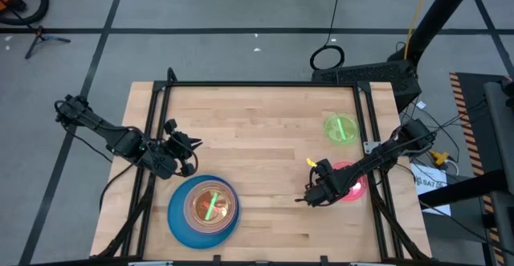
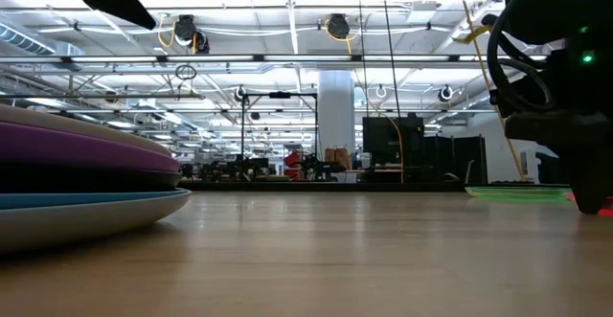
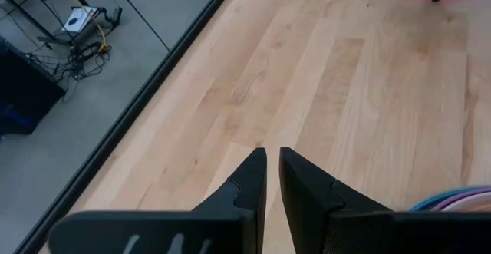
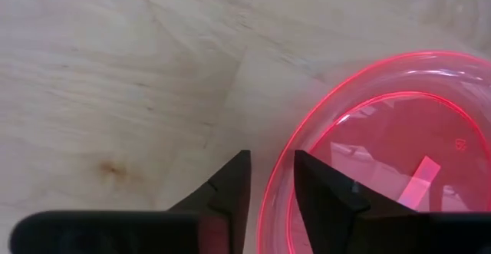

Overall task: Stack plastic plates
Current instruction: Stack the pink plate on the bottom green plate

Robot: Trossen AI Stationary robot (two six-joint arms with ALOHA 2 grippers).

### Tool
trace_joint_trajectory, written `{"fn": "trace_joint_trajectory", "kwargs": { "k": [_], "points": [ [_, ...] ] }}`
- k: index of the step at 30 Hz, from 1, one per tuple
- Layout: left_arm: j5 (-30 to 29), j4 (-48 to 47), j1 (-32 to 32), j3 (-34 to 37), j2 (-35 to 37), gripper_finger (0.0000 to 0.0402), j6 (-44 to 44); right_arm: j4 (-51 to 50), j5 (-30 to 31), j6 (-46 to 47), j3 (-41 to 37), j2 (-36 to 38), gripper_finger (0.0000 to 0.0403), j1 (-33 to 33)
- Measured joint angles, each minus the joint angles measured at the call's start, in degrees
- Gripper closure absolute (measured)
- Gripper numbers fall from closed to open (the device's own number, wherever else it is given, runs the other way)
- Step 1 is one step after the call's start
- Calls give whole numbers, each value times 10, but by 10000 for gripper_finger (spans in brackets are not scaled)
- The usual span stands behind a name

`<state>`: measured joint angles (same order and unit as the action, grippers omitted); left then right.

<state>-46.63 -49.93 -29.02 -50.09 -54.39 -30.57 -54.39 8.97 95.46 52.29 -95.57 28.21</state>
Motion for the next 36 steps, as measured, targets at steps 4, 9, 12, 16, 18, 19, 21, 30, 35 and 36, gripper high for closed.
{"fn": "trace_joint_trajectory", "kwargs": {
  "k": [4,9,12,16,18,19,21,30,35,36],
  "points": [
    [0,0,0,0,0,355,0,2,0,-1,-1,4,329,0],
    [0,0,0,0,0,355,0,3,0,-16,2,6,355,0],
    [0,0,0,0,0,355,0,1,0,-25,10,5,366,0],
    [0,0,0,0,0,355,0,0,2,-48,24,5,382,0],
    [0,0,0,0,0,355,1,-2,2,-64,30,5,390,0],
    [0,0,0,0,0,355,1,-3,3,-73,35,5,394,0],
    [0,0,0,0,0,355,2,-8,3,-91,46,5,399,0],
    [0,0,0,0,0,355,4,-11,71,-213,122,5,399,0],
    [0,0,0,0,0,355,4,10,121,-317,166,5,400,0],
    [0,0,0,0,0,355,4,20,126,-343,174,5,400,-1]
  ]
}}
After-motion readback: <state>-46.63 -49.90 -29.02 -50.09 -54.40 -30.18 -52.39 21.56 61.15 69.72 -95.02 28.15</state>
